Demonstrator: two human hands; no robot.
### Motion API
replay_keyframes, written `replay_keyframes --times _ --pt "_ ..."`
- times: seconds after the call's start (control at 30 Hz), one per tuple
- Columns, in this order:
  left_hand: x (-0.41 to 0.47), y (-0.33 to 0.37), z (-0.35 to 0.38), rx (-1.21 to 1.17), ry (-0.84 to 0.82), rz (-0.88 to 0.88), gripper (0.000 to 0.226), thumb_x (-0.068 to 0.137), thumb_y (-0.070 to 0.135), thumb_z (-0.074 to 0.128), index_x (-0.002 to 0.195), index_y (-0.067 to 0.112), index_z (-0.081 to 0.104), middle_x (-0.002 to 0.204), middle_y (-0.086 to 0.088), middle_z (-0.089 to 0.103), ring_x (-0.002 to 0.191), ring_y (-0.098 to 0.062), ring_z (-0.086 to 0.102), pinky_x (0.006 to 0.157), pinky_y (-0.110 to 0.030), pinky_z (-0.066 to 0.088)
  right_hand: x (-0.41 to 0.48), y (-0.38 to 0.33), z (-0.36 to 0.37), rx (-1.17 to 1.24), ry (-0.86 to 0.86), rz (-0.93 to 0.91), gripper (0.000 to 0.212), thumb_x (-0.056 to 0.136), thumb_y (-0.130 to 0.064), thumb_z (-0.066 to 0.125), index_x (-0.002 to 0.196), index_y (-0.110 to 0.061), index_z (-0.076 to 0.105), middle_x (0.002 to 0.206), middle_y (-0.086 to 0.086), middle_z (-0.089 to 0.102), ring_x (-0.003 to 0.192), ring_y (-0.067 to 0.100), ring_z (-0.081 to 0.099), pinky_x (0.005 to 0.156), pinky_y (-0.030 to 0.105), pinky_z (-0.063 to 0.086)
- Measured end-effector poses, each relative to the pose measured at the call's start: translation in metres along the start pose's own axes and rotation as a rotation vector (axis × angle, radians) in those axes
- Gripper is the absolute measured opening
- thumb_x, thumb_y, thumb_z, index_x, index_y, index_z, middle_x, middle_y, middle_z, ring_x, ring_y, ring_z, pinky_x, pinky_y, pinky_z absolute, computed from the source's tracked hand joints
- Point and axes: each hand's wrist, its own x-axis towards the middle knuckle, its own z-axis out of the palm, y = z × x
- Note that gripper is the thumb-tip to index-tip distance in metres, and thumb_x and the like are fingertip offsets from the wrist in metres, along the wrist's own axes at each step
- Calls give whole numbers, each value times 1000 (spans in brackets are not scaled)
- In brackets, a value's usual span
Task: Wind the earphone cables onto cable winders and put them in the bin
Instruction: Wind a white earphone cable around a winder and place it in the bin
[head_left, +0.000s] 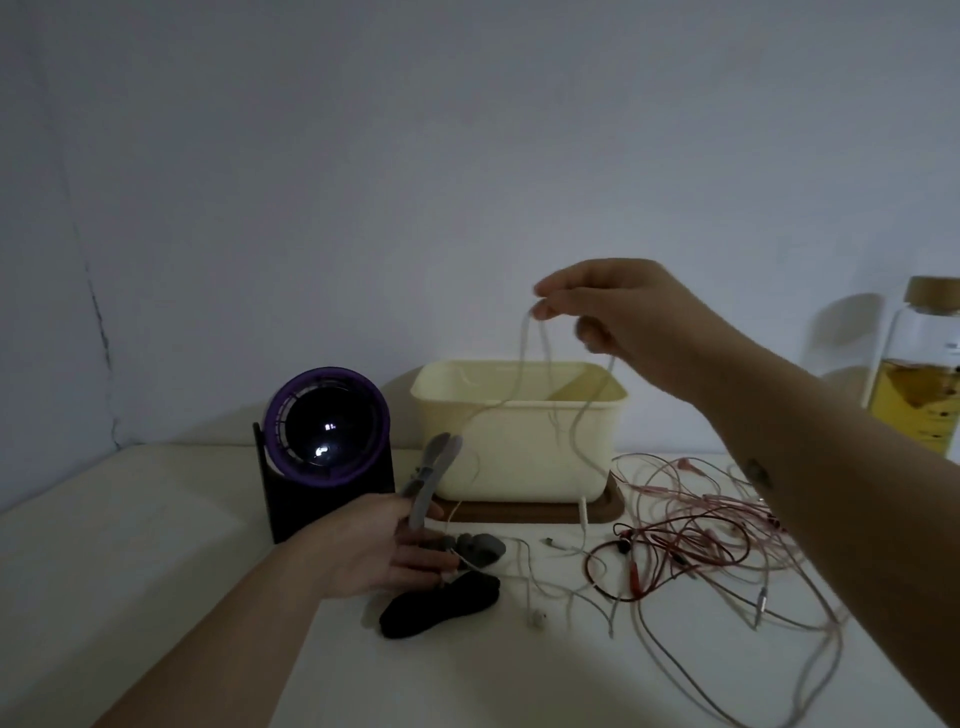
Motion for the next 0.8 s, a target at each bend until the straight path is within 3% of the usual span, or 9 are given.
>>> replay_keyframes --times 0.1,0.2,0.3,0.43,0.5,0.57,0.63,0.67,0.8 --pt "3 -3 -1 -95 -14 -18 14 100 13 43 102 4 53 96 -19 73 88 -38 69 80 -49 56 5 -23 41 -117 -247 -71 15 87 -4 61 91 -16 69 86 1 73 52 5 44 52 17 34" --pt "1 -3 -1 -94 -29 -15 19 101 13 39 109 2 53 107 -21 68 86 -37 71 66 -43 59 8 -42 79 -210 -418 -149 14 89 -3 59 96 -10 69 88 2 71 45 -8 49 48 8 37" --pt "-2 -4 -2 -103 -31 4 23 103 13 35 99 2 54 92 -18 68 83 -34 69 65 -40 60 8 -47 93 -291 -556 -147 17 89 -3 57 90 -14 69 78 -4 69 45 -3 47 46 10 34" --pt "7 -7 -4 -159 60 24 18 100 10 41 92 4 56 73 -12 67 57 -25 69 49 -31 57 5 -17 72 -563 -795 62 12 89 -12 59 87 -17 70 72 -5 66 52 9 37 51 21 31" --pt "12 -7 -5 -105 97 49 20 98 8 43 85 7 59 62 -6 63 50 -18 62 44 -24 51 0 12 59 -728 -796 201 14 90 -25 62 92 -16 72 78 -7 69 54 10 40 53 21 34" --pt "14 -7 -3 -49 107 77 23 95 6 42 79 11 58 60 -2 56 48 -12 49 40 -18 41 -8 41 57 -874 -756 272 23 90 -33 61 98 -16 73 91 -7 72 68 13 54 65 22 44" --pt "16 -8 -2 -35 120 92 25 95 5 40 78 12 56 61 -2 51 45 -9 42 36 -16 34 -15 66 68 -956 -721 210 26 91 -31 58 106 -15 72 106 -3 70 95 16 62 89 29 48" --pt "17 -8 -1 -30 127 97 25 96 5 40 78 12 55 62 -2 50 44 -9 42 35 -16 34 -20 76 76 -990 -710 161 27 92 -29 57 110 -14 71 110 0 68 102 18 61 93 30 47" --pt "19 -11 1 -44 115 125 23 98 5 40 83 11 56 62 -2 51 43 -7 43 37 -16 37 -28 107 98 -1030 -649 61 30 89 -35 60 110 -17 69 107 3 67 97 22 61 86 35 50"
